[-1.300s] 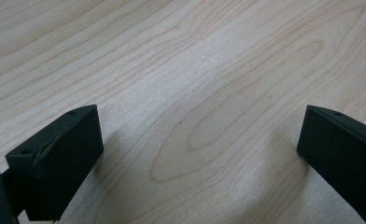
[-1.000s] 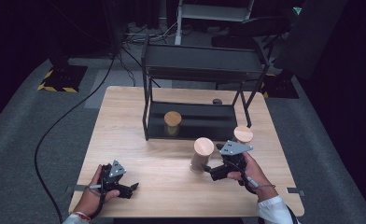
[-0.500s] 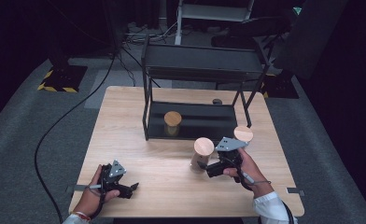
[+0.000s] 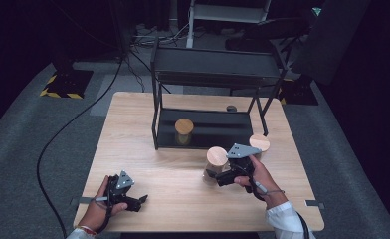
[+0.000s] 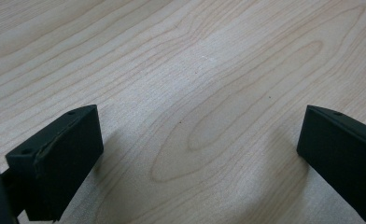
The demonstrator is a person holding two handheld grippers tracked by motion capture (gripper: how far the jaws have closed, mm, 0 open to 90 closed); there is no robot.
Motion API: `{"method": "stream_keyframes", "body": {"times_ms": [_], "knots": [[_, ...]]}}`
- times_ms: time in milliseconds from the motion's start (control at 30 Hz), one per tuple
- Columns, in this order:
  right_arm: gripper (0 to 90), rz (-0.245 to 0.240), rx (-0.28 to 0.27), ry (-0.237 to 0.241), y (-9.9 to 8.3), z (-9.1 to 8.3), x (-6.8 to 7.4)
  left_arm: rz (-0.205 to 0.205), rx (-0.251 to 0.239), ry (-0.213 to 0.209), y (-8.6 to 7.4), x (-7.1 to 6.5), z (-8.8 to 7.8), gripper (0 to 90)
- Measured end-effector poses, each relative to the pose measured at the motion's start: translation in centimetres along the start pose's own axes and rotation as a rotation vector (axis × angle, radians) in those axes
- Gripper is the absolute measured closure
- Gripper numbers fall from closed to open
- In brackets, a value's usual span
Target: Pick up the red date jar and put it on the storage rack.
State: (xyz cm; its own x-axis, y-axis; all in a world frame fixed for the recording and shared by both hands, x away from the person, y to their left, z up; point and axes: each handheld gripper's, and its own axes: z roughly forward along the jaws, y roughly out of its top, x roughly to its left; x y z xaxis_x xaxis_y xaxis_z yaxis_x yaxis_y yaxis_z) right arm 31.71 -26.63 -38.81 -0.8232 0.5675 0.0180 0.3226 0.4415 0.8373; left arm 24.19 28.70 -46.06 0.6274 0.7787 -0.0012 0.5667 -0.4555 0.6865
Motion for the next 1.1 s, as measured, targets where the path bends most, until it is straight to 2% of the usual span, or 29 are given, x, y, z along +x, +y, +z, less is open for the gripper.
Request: {"method": "stream_keyframes", "body": {"times_ms": [267, 467, 533, 567, 667, 1100], "knots": [[9.0, 0.023, 0.000, 0.004, 0.3, 0.1, -0.1, 0.000, 0.000, 0.000, 0.0, 0.0, 0.0, 0.0], [16.6, 0.038, -0.006, -0.009, 0.5, 0.3, 0.1, 0.000, 0.000, 0.000, 0.0, 0.0, 0.0, 0.0], [23.3, 0.046, -0.008, -0.028, 0.4, 0.3, 0.3, 0.000, 0.000, 0.000, 0.0, 0.0, 0.0, 0.0], [23.3, 0.053, -0.007, -0.031, 0.5, 0.3, 0.3, 0.000, 0.000, 0.000, 0.0, 0.0, 0.0, 0.0], [24.1, 0.032, -0.002, -0.048, 0.6, 0.3, 0.8, 0.000, 0.000, 0.000, 0.0, 0.0, 0.0, 0.0], [24.7, 0.035, 0.014, -0.068, 1.0, 0.2, 1.3, 0.000, 0.000, 0.000, 0.0, 0.0, 0.0, 0.0]]}}
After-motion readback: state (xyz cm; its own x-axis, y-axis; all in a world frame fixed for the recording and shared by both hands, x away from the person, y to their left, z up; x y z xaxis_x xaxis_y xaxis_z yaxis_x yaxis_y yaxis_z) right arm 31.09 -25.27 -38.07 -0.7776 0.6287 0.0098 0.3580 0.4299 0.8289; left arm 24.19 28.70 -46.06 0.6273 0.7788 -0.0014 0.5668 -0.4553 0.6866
